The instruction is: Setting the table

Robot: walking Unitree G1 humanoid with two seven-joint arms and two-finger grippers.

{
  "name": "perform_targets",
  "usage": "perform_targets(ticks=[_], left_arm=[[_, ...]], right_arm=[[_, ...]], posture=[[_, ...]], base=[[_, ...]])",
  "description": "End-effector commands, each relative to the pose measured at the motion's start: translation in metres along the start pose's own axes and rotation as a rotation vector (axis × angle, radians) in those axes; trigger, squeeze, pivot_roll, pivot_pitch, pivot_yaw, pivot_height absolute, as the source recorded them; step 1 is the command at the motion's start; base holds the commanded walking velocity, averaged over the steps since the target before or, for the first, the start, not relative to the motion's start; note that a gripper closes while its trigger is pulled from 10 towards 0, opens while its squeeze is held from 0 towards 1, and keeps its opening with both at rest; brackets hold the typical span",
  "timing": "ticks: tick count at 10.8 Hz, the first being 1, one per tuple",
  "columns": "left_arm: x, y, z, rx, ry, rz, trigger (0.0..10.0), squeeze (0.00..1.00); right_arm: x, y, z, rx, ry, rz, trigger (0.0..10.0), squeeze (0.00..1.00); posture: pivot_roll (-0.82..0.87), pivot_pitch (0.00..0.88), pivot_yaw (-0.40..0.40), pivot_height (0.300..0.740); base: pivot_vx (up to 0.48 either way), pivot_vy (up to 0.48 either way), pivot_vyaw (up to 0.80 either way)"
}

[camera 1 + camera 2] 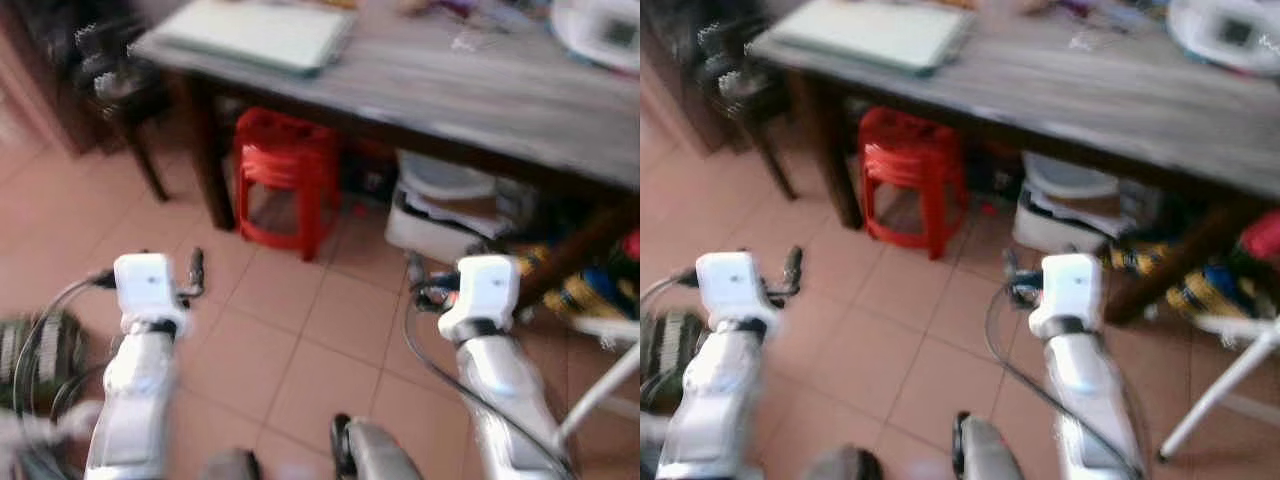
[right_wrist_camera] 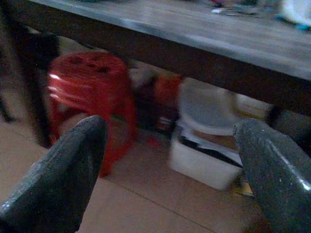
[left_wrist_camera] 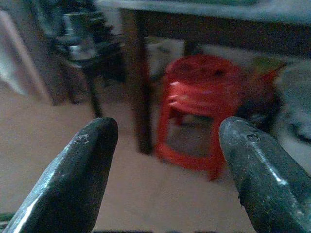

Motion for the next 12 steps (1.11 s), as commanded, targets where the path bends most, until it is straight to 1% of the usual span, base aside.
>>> perform_targets(ticks=[1,3,4,6,7,8,9,10,11,12], left_arm=[[0.002,0.007,0.002,0.030,-0.014,-0.022,10.0,0.00],[0.002,0.003,0.004,0.024,-0.001,0.000,10.0,0.00],[0.003,0.002,0.004,0.018,-0.003,0.005,10.0,0.00],[0.003,-0.002,0.004,0.001,0.000,0.048,10.0,0.00],[-0.005,0.002,0.009,0.031,0.023,0.080,10.0,0.00],[-0.009,0.006,0.014,0.058,0.033,0.096,10.0,0.00],[-0.010,0.013,0.016,0.116,0.037,0.090,10.0,0.00],[-0.009,0.015,0.015,0.128,0.026,0.081,10.0,0.00],[-0.006,0.008,0.010,0.109,0.028,0.090,10.0,0.00],[-0.002,0.004,0.009,0.082,0.021,0.098,10.0,0.00]], right_arm=[[0.004,0.000,0.002,-0.009,-0.011,-0.015,10.0,0.00],[0.005,-0.001,0.004,-0.019,-0.010,-0.011,10.0,0.00],[0.006,0.001,0.004,0.000,-0.017,0.001,10.0,0.00],[0.007,0.002,0.003,-0.001,-0.021,0.001,10.0,0.00],[0.013,0.000,0.004,-0.006,-0.048,0.037,10.0,0.00],[0.012,-0.004,0.006,-0.021,-0.049,0.033,10.0,0.00],[0.013,-0.008,0.008,-0.036,-0.052,0.031,10.0,0.00],[0.014,-0.010,0.007,-0.038,-0.058,0.023,10.0,0.00],[0.018,-0.008,0.001,-0.035,-0.072,0.049,10.0,0.00],[0.019,-0.007,-0.001,-0.029,-0.068,0.058,10.0,0.00]], posture=[[-0.02,0.179,-0.007,0.740],[-0.02,0.179,-0.010,0.740],[-0.02,0.179,-0.010,0.740],[-0.02,0.176,-0.011,0.740],[-0.01,0.150,-0.010,0.740],[-0.02,0.115,-0.011,0.740],[-0.01,0.087,-0.009,0.740],[-0.02,0.081,-0.012,0.740],[-0.01,0.091,-0.017,0.740],[-0.01,0.100,-0.023,0.740]], base=[[0.000,0.000,-0.80],[0.000,0.000,-0.80],[0.000,0.000,-0.80],[0.000,0.000,-0.80],[0.000,0.000,-0.80],[0.000,0.000,-0.80],[0.000,0.000,0.00],[0.000,0.000,0.00],[0.000,0.000,0.00],[0.000,0.000,0.00]])
Point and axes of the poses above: a point about 5 cm out from each wrist's last joint towards the gripper, its own z axis pointing back from the gripper into the wrist, its own x axis along the axis of the wrist's last joint, y = z × x, the point moved 4 cm from there along -z, pointing out of the wrist towards the gripper, and after that the axes turned 6 degrees about -z, right-handed, at the moved point
